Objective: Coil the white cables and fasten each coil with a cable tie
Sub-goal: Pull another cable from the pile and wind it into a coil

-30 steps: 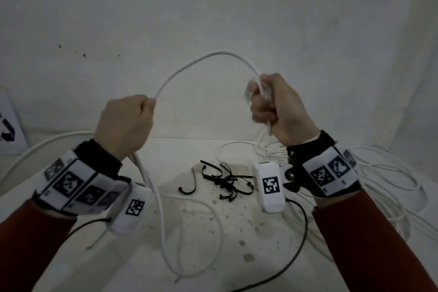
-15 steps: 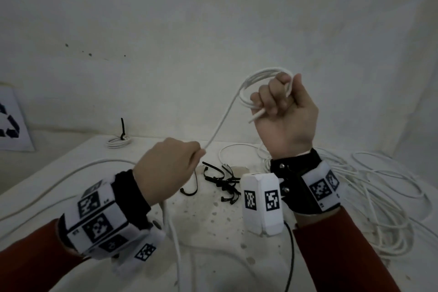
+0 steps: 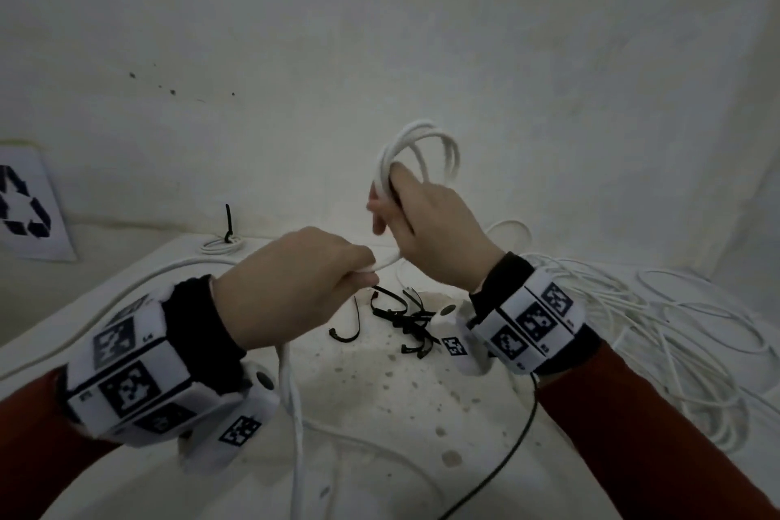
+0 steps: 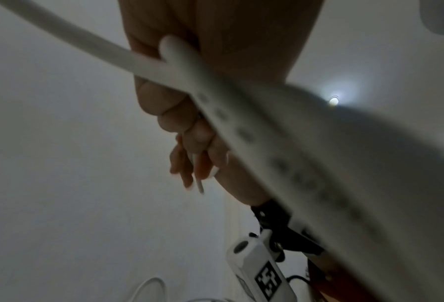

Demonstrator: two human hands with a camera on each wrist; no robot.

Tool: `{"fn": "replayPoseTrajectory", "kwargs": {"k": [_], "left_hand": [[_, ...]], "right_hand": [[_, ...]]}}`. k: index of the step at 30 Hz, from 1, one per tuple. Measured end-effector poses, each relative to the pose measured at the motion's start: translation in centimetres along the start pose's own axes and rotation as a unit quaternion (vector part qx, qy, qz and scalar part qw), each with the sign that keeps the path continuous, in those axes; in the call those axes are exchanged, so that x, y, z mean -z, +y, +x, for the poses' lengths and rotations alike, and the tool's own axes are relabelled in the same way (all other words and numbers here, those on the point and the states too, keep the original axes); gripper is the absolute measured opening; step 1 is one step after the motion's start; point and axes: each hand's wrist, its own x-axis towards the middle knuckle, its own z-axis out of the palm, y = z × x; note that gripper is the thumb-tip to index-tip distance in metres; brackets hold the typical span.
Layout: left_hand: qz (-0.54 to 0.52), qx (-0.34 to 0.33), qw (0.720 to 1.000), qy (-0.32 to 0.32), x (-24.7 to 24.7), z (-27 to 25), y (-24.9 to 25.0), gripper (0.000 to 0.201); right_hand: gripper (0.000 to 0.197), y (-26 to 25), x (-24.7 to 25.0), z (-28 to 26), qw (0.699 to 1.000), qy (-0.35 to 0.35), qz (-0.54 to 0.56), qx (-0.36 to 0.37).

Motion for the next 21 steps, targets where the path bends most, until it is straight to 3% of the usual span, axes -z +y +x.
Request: {"fn": "replayPoseTrajectory", "kwargs": {"k": [2, 6, 12, 16, 19, 21], "left_hand": [[0.009, 0.007, 1.000, 0.012, 0.7, -0.1, -0.9, 0.045], [-0.014, 0.002, 1.000, 0.016, 1.4, -0.2, -1.9, 0.043], [-0.129, 0.065, 0.983, 0.113, 1.2, 0.5, -1.7, 0.044], [-0.172, 0.082, 0.973, 0.131, 0.2, 1.0, -0.8, 0.057], [-0.183, 0.120, 0.965, 0.144, -0.9, 1.1, -0.4, 0.034], [-0.260, 0.187, 0.936, 0.147, -1.2, 1.4, -0.2, 0.014]], "right_hand": [[0.020, 0.1, 0.4, -0.3, 0.995, -0.085, -0.048, 0.014], [0.029, 0.1, 1.9, -1.0, 0.971, -0.217, 0.093, -0.038], [0.066, -1.0, 2.6, -1.2, 0.925, -0.219, 0.289, -0.111], [0.067, -0.9, 2.0, -0.7, 0.854, -0.226, 0.445, -0.149], [0.060, -0.9, 1.4, -0.6, 0.767, -0.208, 0.586, -0.156], [0.050, -1.0, 1.0, -0.9, 0.774, -0.158, 0.594, -0.153]]}}
